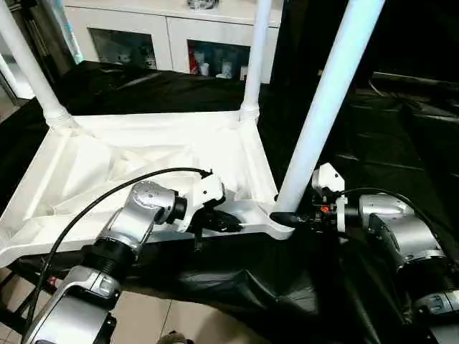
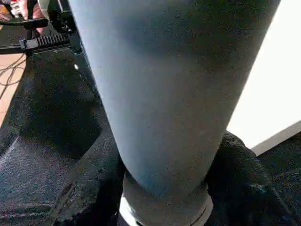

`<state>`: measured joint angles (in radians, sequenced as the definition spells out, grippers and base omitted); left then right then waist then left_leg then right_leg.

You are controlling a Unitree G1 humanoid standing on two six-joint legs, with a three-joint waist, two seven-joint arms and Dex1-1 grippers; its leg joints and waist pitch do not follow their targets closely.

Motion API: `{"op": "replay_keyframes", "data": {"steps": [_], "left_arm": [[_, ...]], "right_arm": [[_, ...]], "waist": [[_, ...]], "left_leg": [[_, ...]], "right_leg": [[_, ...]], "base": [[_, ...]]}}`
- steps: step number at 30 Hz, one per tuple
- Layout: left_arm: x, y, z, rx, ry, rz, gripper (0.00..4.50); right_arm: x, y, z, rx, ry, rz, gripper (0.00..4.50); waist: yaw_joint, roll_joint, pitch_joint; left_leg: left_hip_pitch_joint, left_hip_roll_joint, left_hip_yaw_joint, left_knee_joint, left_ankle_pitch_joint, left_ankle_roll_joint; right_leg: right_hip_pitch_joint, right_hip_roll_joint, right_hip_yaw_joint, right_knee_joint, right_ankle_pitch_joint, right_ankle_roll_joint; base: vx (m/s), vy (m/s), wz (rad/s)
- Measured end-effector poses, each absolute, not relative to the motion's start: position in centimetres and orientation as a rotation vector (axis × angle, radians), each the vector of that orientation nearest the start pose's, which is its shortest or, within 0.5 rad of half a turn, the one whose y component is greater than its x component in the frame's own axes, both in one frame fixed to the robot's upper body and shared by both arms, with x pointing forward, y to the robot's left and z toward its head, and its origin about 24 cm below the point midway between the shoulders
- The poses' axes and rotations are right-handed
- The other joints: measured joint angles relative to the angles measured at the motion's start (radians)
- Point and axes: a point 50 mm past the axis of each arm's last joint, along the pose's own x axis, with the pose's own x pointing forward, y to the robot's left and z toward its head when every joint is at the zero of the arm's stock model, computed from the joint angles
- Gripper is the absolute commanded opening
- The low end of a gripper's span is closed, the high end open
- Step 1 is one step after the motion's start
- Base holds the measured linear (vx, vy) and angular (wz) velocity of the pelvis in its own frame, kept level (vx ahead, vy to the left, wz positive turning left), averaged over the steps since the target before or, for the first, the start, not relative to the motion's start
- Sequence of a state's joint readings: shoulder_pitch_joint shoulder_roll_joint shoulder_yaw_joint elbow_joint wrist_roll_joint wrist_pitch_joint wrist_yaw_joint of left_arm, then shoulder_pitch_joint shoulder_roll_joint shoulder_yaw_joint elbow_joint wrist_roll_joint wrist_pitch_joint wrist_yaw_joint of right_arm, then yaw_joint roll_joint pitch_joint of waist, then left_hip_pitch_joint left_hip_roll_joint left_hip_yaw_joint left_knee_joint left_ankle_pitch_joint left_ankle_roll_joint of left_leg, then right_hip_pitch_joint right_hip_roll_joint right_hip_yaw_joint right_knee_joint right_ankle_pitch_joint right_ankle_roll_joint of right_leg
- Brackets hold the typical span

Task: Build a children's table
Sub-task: Rotate leg to tighten

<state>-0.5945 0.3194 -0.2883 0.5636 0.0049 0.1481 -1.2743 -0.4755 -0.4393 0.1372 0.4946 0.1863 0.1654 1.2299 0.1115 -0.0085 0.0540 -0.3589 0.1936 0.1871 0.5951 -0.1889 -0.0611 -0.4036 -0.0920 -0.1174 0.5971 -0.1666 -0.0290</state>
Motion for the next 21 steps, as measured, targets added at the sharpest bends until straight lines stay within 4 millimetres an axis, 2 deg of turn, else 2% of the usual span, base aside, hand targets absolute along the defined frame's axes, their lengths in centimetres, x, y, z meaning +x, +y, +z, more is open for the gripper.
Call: {"op": "replay_keyframes", "data": {"steps": [5, 8, 10, 12, 16, 19, 20, 21], "left_arm": [[31.7, 11.2, 5.0, 0.301, 0.458, -1.329, 0.0], [33.1, 10.4, 4.9, 0.274, 0.475, -1.198, 0.0], [33.3, 9.7, 4.7, 0.258, 0.472, -1.165, 0.0], [33.6, 9.2, 4.6, 0.247, 0.474, -1.127, 0.0], [34.3, 9.2, 4.6, 0.237, 0.482, -1.053, 0.0], [34.4, 9.3, 4.6, 0.231, 0.484, -1.045, 0.0], [34.4, 9.3, 4.6, 0.231, 0.483, -1.049, 0.0], [34.4, 9.4, 4.6, 0.231, 0.484, -1.055, 0.0]], "right_arm": [[30.7, -16.0, 4.7, -0.061, 0.318, 1.068, 2.02], [32.1, -14.5, 3.8, 0.008, 0.284, 0.816, 2.01], [32.5, -14.4, 3.7, 0.022, 0.283, 0.734, 2.0], [33.1, -13.9, 3.5, 0.037, 0.281, 0.662, 2.0], [34.5, -11.6, 3.6, 0.022, 0.264, 0.531, 2.0], [34.7, -11.1, 3.5, 0.009, 0.256, 0.509, 2.0], [34.7, -11.1, 3.5, 0.009, 0.252, 0.511, 2.54], [34.7, -11.1, 3.6, 0.012, 0.253, 0.516, 2.68]], "waist": [[-0.006, -0.002, 0.0], [-0.024, -0.005, -0.002], [-0.03, -0.005, -0.002], [-0.039, -0.004, -0.003], [-0.063, -0.003, -0.003], [-0.068, -0.003, -0.003], [-0.068, -0.002, -0.003], [-0.068, -0.002, -0.003]], "left_leg": [[0.004, 0.0, 0.0, 0.0, -0.003, -0.005], [0.008, -0.001, 0.0, 0.0, -0.003, -0.005], [0.008, -0.001, -0.001, 0.0, -0.003, -0.005], [0.009, -0.002, -0.001, 0.0, -0.003, -0.005], [0.009, -0.002, -0.004, 0.001, -0.003, -0.005], [0.009, -0.002, -0.005, 0.001, -0.003, -0.005], [0.009, -0.002, -0.005, 0.0, -0.003, -0.005], [0.009, -0.002, -0.005, 0.0, -0.003, -0.005]], "right_leg": [[0.002, 0.0, 0.0, 0.001, -0.002, 0.003], [0.005, 0.0, 0.0, 0.001, -0.001, 0.003], [0.006, 0.0, 0.0, -0.003, -0.001, 0.003], [0.008, 0.0, 0.0, -0.005, -0.001, 0.003], [0.007, 0.0, -0.001, -0.005, -0.001, 0.003], [0.007, 0.0, -0.002, -0.005, -0.001, 0.003], [0.007, 0.0, -0.002, -0.004, -0.001, 0.002], [0.007, 0.0, -0.002, -0.004, 0.0, 0.002]], "base": [[0.0, 0.0, 0.0], [0.0, 0.0, 0.0], [0.0, 0.0, 0.0], [0.0, 0.0, 0.0], [0.0, 0.0, 0.0], [0.0, 0.0, 0.0], [0.0, 0.0, 0.0], [0.0, 0.0, 0.0]]}}
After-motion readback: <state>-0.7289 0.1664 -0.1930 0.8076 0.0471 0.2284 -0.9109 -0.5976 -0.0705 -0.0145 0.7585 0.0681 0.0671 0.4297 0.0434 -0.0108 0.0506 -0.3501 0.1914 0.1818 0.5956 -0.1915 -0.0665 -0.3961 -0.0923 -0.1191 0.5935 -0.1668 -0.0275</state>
